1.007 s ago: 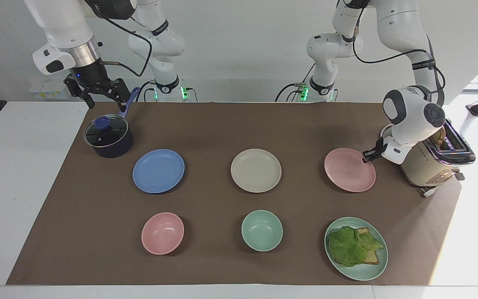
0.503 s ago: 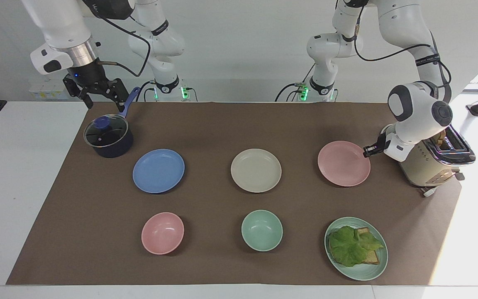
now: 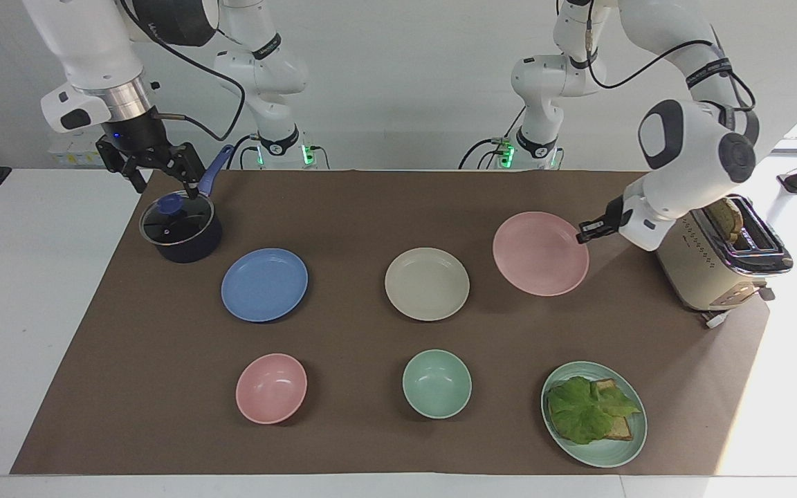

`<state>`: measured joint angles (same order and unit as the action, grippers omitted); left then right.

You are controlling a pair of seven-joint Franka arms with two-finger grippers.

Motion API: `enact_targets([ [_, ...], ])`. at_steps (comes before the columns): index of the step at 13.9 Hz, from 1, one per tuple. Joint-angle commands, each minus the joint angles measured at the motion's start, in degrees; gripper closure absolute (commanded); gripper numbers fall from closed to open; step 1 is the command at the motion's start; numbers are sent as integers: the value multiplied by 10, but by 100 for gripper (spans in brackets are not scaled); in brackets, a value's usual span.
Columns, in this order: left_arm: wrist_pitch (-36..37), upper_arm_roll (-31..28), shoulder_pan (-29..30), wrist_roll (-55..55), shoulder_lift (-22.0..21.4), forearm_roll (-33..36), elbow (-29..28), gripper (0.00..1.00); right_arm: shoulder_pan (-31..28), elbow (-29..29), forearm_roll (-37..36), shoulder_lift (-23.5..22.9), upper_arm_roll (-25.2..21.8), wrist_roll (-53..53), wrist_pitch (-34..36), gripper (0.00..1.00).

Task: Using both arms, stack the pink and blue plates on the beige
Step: 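Carry the pink plate onto the beige plate with the left gripper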

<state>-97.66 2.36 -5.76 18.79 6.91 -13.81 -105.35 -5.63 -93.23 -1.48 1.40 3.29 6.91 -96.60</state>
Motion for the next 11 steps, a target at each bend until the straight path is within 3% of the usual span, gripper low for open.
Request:
enact_targets([
  [1, -43, -5, -73, 66, -2, -30, -13, 100, -11, -44, 4, -3, 1, -15, -57, 0],
  [7, -201, -5, -174, 109, 23, -44, -78, 100, -27, -147, 12, -47, 1, -82, -196, 0],
  [11, -265, -4, -196, 107, 51, -54, -96, 100, -30, -202, 21, -66, 1, -96, -286, 0],
])
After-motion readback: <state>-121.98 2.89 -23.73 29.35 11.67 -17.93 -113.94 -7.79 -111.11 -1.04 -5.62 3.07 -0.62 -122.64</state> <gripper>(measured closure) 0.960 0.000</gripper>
